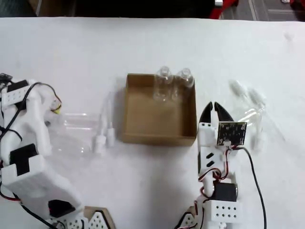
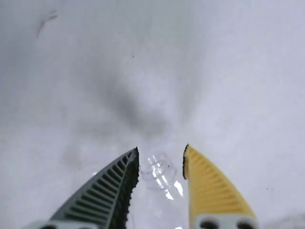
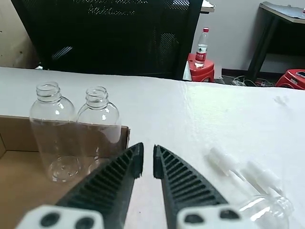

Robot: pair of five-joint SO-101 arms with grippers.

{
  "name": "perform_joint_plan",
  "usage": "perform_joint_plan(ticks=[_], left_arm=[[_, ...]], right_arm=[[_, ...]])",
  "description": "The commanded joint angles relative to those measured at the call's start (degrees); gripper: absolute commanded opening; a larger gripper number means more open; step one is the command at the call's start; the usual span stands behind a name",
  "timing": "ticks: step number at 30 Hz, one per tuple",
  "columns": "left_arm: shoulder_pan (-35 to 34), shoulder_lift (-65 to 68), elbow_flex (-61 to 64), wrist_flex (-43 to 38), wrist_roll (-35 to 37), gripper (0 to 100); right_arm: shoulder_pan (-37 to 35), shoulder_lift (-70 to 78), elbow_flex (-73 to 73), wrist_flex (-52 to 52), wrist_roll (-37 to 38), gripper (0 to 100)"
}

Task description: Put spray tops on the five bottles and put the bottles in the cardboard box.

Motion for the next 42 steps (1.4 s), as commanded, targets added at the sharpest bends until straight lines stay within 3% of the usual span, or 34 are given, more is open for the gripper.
perform_joint_plan(ticks=[1,10,15,18,33,39,42], left_arm=[[3.12,-0.75,-3.16,4.4,0.7,15],[3.3,-0.84,-3.25,3.43,0.53,15],[3.65,-2.33,-5.01,7.3,0.88,32],[2.86,-4.79,-5.71,12.22,5.01,38],[1.1,-7.34,-5.63,13.8,8.88,38],[-0.13,-6.9,-13.1,23.74,8.62,38],[1.89,-6.64,-12.4,23.74,8.79,38]], right_arm=[[-0.66,0.22,0.35,-1.45,0.62,2.9],[-0.66,0.22,0.35,-1.45,0.62,2.9],[-0.66,0.22,0.35,-1.45,0.62,2.9],[-0.66,0.22,0.35,-1.45,0.62,2.9],[-0.66,0.22,0.35,-1.45,0.62,2.9],[-0.66,0.22,0.35,-1.45,0.62,2.9],[-0.66,0.13,0.35,-1.45,0.62,2.9]])
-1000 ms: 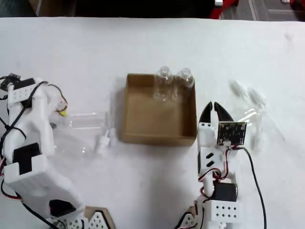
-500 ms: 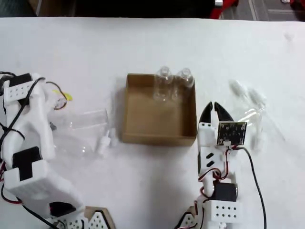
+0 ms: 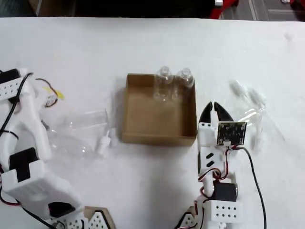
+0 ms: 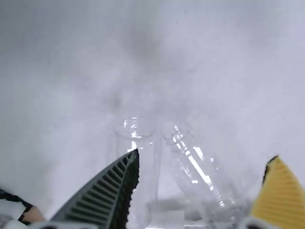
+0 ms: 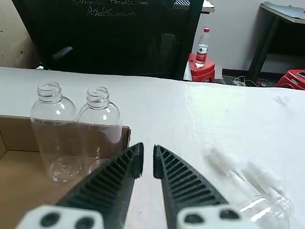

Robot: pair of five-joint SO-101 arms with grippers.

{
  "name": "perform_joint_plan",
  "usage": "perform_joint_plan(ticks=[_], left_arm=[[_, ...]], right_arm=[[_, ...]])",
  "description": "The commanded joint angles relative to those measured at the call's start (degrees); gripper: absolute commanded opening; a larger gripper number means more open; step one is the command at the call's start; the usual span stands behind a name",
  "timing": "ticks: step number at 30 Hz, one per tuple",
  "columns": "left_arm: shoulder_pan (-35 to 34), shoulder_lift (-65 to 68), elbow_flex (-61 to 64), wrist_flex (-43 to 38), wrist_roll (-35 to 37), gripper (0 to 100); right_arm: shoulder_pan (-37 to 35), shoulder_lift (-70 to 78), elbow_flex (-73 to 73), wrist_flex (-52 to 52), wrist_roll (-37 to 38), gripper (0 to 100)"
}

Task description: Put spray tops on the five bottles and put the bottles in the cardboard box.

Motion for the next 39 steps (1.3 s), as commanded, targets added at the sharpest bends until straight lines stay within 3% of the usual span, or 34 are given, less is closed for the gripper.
perform_joint_plan(ticks=[1,6,14,20,25,31,39], left_arm=[[2.07,-3.21,-1.76,0.7,0.7,38],[4.53,-3.21,4.48,-3.87,0.79,38],[3.56,-3.21,12.92,-18.99,0.88,38],[3.65,-3.21,13.63,-20.13,0.88,38],[3.91,-3.12,15.82,-27.25,2.37,37],[3.91,-3.03,16.44,-28.04,1.76,29],[7.16,2.59,14.68,-28.66,1.67,28]], right_arm=[[-0.48,0.13,0.35,-1.45,0.62,2.9],[-0.4,0.13,0.35,-1.45,0.62,2.9],[-0.4,0.13,0.35,-1.45,0.62,2.9],[-0.48,0.22,0.35,-1.45,0.62,2.9],[-0.48,0.22,0.35,-1.45,0.62,2.9],[-0.48,0.22,0.35,-1.45,0.62,2.9],[-0.48,0.13,0.35,-1.45,0.62,2.9]])
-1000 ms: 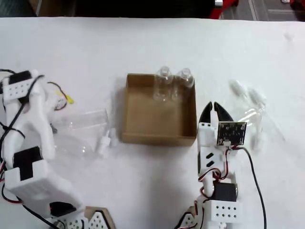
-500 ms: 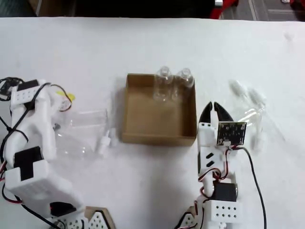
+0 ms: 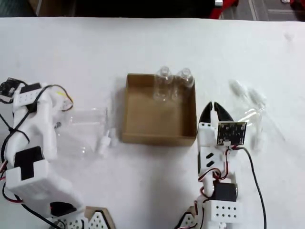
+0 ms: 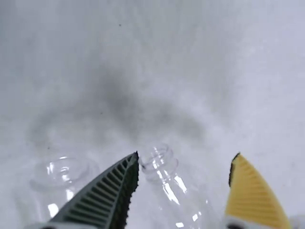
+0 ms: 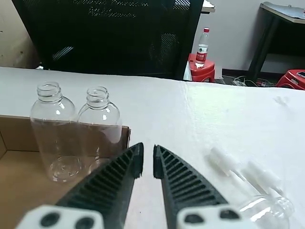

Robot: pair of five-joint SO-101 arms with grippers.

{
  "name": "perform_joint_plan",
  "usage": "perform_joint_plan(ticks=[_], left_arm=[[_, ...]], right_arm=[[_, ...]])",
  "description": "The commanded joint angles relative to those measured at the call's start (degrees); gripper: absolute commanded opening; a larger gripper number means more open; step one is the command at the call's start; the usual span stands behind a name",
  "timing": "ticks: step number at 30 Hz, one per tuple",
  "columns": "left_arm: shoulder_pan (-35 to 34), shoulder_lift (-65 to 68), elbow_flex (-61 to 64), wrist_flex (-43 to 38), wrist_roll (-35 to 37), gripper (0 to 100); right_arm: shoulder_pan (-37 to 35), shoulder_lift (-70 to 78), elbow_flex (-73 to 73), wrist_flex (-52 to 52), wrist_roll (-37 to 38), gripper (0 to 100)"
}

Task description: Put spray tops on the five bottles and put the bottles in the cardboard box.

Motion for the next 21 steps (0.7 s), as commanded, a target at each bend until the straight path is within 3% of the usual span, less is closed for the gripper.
perform_joint_plan(ticks=[1,9,21], left_arm=[[1.98,4.0,-3.08,-1.32,0.18,28],[-0.75,7.6,-13.98,9.58,0.44,28],[0.48,12.44,-15.82,8.26,0.44,28]], right_arm=[[-0.48,0.13,0.35,-1.45,0.62,2.9],[-0.48,0.13,0.35,-1.45,0.62,2.9],[-0.48,0.13,0.35,-1.45,0.62,2.9]])
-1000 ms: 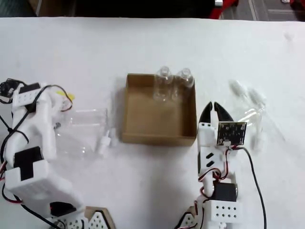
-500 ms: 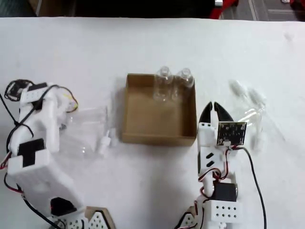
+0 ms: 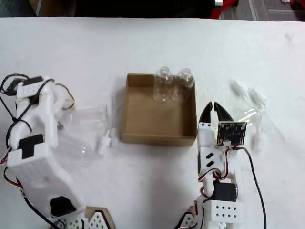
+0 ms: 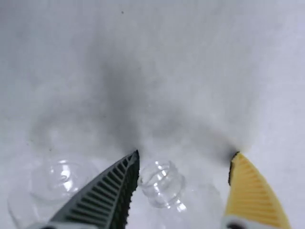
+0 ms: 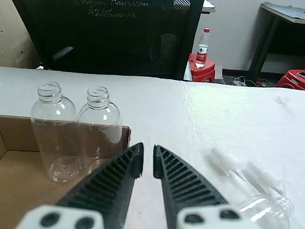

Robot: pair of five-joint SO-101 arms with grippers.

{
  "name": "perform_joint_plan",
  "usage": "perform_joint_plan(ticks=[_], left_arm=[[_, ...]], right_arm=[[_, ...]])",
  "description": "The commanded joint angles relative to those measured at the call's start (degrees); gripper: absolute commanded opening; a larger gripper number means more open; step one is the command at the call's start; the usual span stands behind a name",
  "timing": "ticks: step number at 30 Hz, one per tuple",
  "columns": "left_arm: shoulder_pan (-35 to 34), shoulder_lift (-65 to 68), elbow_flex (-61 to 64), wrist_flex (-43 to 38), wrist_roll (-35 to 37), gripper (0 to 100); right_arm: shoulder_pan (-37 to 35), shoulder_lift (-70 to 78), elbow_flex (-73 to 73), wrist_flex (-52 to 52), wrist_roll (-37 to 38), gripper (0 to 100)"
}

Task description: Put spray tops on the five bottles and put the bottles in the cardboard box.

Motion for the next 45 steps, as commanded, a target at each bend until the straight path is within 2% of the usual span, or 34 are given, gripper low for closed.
perform_joint_plan(ticks=[1,5,10,13,19,26,30,35,38,42,45], left_arm=[[0.4,0.48,-4.13,-0.44,0.44,28],[0.13,0.48,-4.75,-0.35,0.44,22],[0.13,0.66,-4.92,-0.35,0.18,1],[0.22,0.66,-4.92,-0.44,0.18,6],[0.22,-0.92,-8.44,0.97,0.18,7],[0.13,-6.02,-23.12,15.03,-0.09,7],[0.22,-8.84,-30.86,22.07,-3.96,7],[0.31,-11.03,-36.92,28.75,-4.92,7],[1.27,-11.74,-38.51,30.77,-9.93,2],[3.21,-13.05,-38.07,30.95,-18.99,2],[3.65,-14.73,-38.07,30.95,-21.89,2]], right_arm=[[-0.48,0.13,0.35,-1.45,0.62,2.9],[-0.48,0.13,0.35,-1.45,0.62,2.9],[-0.48,0.13,0.35,-1.45,0.62,2.9],[-0.48,0.13,0.35,-1.45,0.62,2.9],[-0.48,0.13,0.35,-1.45,0.62,2.9],[-0.4,0.13,0.35,-1.45,0.62,2.9],[-0.22,0.13,0.35,-1.45,0.62,2.9],[-0.22,0.13,0.35,-1.45,0.62,2.9],[-0.22,0.13,0.35,-1.45,0.62,2.9],[-0.22,0.13,0.35,-1.45,0.62,2.9],[-0.31,0.13,0.35,-1.45,0.62,2.9]])
